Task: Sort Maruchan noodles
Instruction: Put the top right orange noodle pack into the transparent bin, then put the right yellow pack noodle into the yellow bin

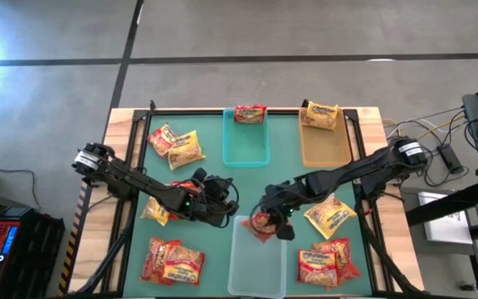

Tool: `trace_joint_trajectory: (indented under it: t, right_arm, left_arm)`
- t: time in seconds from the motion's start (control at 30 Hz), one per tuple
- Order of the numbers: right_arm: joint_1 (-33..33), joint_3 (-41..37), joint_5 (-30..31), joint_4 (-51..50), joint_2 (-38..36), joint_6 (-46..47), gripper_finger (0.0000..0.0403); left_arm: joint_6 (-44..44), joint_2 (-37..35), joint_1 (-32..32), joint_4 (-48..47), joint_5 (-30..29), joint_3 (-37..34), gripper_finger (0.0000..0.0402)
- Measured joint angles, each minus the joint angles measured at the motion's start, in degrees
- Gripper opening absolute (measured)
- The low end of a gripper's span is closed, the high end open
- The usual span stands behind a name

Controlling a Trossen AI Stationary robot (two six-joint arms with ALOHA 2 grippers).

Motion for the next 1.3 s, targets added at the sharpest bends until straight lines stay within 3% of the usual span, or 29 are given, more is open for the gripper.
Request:
trace_joint_trajectory:
  t: [0.23,0.6,1.03,1.3]
  right_arm:
    - [0.1,2.9,0.0,-2.7,4.1,-3.8,0.0047]
    - [0.1,6.5,0.5,-7.4,3.5,-5.8,0.0124]
    - [0.1,7.0,12.6,-15.5,-1.5,-7.7,0.0139]
    - [0.0,2.4,18.7,-14.3,-8.5,-11.9,0.0139]
  left_arm:
    - [-0.6,0.2,0.0,-0.4,0.0,0.0,0.0]
    - [-0.6,0.2,0.0,-0.9,0.5,0.0,0.0]
    - [-2.9,0.2,0.1,-2.4,1.0,0.0,0.0]
    - [-13.6,0.0,2.8,-13.5,1.2,0.0,0.0]
